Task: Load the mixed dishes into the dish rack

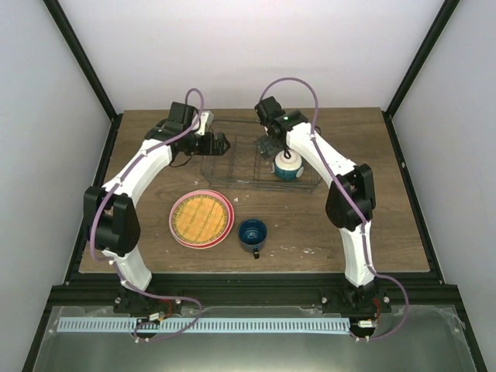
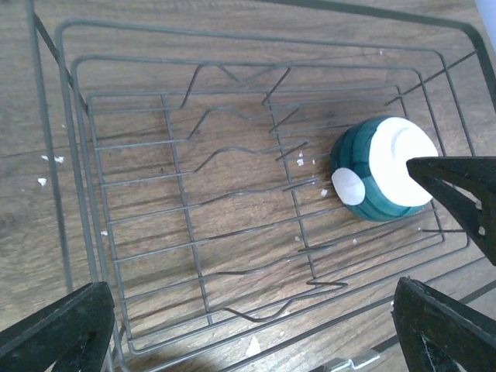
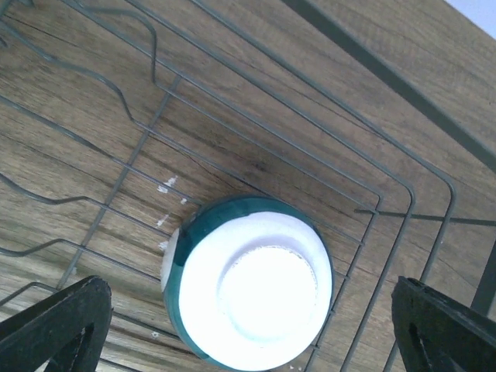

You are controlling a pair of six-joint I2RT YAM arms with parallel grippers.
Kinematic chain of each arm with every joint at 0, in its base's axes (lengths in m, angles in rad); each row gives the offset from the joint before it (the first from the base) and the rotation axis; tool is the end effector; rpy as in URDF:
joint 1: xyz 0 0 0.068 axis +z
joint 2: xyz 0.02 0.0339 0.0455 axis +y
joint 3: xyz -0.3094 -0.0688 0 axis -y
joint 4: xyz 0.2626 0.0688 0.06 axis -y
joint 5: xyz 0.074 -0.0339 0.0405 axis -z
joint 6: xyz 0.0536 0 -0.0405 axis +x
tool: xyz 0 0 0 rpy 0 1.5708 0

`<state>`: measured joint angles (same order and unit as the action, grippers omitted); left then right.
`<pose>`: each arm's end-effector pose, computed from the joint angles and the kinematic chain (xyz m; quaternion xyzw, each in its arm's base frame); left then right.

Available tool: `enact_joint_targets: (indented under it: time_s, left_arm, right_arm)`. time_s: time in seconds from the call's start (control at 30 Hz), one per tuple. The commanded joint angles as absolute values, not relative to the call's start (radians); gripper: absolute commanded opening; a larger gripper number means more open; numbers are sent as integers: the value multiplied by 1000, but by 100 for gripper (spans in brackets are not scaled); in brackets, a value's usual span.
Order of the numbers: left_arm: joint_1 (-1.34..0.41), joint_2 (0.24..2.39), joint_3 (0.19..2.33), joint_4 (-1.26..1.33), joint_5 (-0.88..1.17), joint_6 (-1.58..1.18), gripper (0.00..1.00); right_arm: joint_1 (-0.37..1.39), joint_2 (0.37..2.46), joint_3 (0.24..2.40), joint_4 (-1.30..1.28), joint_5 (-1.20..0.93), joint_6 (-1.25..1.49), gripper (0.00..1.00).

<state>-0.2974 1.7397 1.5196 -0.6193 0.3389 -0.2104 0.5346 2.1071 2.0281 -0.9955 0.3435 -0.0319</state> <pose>0.4007 -0.1414 0.3270 0.1003 0.9170 -0.2410 0.3016 0.4428 0.2412 0.3091 -0.2266 0.9288 -0.1003 0.2756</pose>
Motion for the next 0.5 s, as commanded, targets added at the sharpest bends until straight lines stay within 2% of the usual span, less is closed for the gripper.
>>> enact_joint_targets:
  time_s: [0.0,0.47]
  left_arm:
    - [-304,1780,1532,-595,390,-222,100]
    - [-319,1847,1457,-574,426,-235,100]
  right_arm:
    - [528,2127,2022,-1017,364,-37,100]
    - [530,2151,1927,-1026,331,-52,100]
